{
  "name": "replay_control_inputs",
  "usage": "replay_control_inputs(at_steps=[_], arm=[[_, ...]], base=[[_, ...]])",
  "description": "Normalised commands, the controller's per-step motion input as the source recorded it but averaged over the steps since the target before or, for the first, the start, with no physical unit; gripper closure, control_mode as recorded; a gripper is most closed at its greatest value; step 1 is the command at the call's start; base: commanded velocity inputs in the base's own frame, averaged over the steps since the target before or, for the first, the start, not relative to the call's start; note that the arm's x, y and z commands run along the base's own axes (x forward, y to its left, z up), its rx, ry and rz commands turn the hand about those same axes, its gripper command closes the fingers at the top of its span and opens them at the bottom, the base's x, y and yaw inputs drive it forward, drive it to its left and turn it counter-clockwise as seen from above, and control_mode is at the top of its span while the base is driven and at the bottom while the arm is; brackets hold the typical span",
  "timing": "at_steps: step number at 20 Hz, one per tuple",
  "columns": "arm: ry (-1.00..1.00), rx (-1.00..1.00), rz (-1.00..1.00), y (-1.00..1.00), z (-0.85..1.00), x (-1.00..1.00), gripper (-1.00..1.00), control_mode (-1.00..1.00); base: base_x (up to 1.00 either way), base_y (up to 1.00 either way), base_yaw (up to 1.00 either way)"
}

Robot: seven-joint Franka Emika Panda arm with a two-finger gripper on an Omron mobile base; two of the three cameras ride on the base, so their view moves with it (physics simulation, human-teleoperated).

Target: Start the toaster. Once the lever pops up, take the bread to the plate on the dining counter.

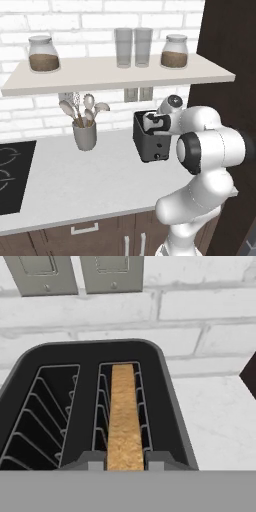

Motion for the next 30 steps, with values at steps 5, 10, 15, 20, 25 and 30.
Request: replay_control_inputs(at_steps=[5, 10, 15, 20, 25, 30], arm=[[0.0, 0.0, -0.03, 0.0, 0.0, 0.0, 1.0, -1.0], [-0.1, 0.01, -0.01, 0.0, 0.14, -0.12, 1.0, -1.0], [-0.16, 0.03, -0.01, -0.03, 0.29, -0.33, 1.0, -1.0], [-0.13, 0.01, -0.01, -0.02, 0.33, -0.22, 1.0, -1.0], [-0.03, 0.04, 0.0, 0.0, 0.76, -0.05, 1.0, -1.0], [0.0, 0.05, -0.03, 0.0, 0.48, -0.39, 1.0, -1.0]], base=[[0.0, 0.0, 0.0], [0.0, 0.0, 0.0], [0.0, 0.0, 0.0], [0.0, 0.0, 0.0], [0.0, 0.0, 0.0], [0.0, 0.0, 0.0]])
